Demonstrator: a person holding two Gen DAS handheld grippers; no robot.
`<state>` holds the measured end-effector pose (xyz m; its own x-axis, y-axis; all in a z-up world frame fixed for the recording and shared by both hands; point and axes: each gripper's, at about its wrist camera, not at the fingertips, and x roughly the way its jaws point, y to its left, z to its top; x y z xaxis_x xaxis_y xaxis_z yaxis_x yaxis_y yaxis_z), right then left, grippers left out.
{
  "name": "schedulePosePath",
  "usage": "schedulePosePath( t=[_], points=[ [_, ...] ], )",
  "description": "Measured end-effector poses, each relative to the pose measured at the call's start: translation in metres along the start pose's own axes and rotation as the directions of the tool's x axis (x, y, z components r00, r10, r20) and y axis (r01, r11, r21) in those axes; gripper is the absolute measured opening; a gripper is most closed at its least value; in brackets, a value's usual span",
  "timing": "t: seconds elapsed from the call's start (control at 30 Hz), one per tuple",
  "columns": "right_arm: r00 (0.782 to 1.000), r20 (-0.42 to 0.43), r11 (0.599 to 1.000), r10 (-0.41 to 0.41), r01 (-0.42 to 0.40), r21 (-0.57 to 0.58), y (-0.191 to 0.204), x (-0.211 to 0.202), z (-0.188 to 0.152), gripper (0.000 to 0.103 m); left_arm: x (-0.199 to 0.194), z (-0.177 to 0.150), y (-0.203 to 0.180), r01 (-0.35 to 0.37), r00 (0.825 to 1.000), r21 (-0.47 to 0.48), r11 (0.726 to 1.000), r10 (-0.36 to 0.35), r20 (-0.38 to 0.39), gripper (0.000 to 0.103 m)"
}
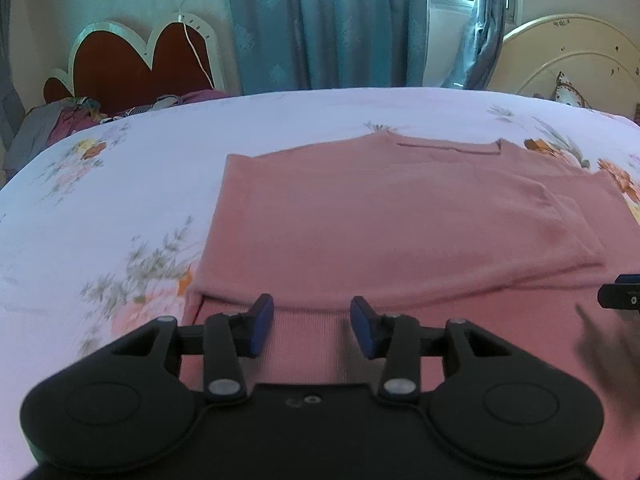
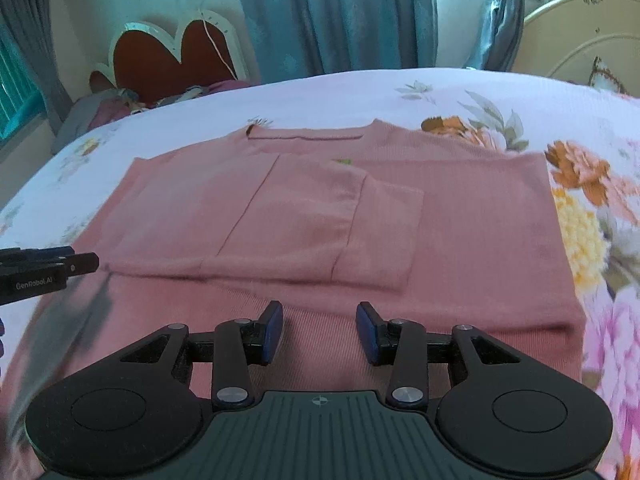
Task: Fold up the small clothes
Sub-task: 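Move both grippers to the sweater hem and grasp it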
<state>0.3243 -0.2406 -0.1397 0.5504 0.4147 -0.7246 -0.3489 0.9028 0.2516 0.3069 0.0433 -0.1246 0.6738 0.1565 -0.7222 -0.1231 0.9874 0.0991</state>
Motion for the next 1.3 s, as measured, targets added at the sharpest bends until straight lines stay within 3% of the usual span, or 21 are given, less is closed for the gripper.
schedulePosePath(
  t=[0.2, 0.37, 0.43, 0.47, 0.5, 1.0, 1.3],
  points=[
    [1.000, 0.021, 1.000, -0.004, 0.004, 0.022, 0.006, -0.033, -0.022, 0.041, -0.028, -0.017, 0.003, 0.000, 1.000, 0.035, 0.999, -0.001, 0.007, 0.060],
    [0.999, 0.039, 0.998, -0.035, 0.033, 0.045, 0.016, -0.061, -0.046, 0.042, -0.048, -0.035, 0.007, 0.034, 0.999, 0.040, 0.999, -0.035, 0.017, 0.061],
    [0.997, 0.041, 0.997, -0.060, 0.058, 0.040, 0.021, -0.071, -0.058, 0.052, -0.055, -0.046, 0.010, 0.055, 0.998, 0.044, 0.998, -0.056, 0.015, 0.066],
    [0.996, 0.046, 0.997, -0.074, 0.072, 0.038, 0.024, -0.077, -0.065, 0.070, -0.060, -0.053, 0.011, 0.064, 0.998, 0.046, 0.997, -0.064, 0.015, 0.067],
    [0.995, 0.055, 0.996, -0.084, 0.083, 0.033, 0.027, -0.083, -0.073, 0.074, -0.064, -0.060, 0.013, 0.069, 0.997, 0.050, 0.996, -0.070, 0.016, 0.067],
    [0.979, 0.057, 0.980, -0.195, 0.192, 0.048, 0.055, -0.152, -0.156, 0.074, -0.123, -0.136, 0.052, 0.102, 0.994, 0.063, 0.993, -0.104, 0.018, 0.066],
    [0.960, 0.046, 0.959, -0.275, 0.270, 0.088, 0.041, -0.183, -0.190, 0.074, -0.139, -0.169, 0.089, 0.071, 0.997, -0.025, 0.997, -0.072, -0.012, 0.066]
  ],
)
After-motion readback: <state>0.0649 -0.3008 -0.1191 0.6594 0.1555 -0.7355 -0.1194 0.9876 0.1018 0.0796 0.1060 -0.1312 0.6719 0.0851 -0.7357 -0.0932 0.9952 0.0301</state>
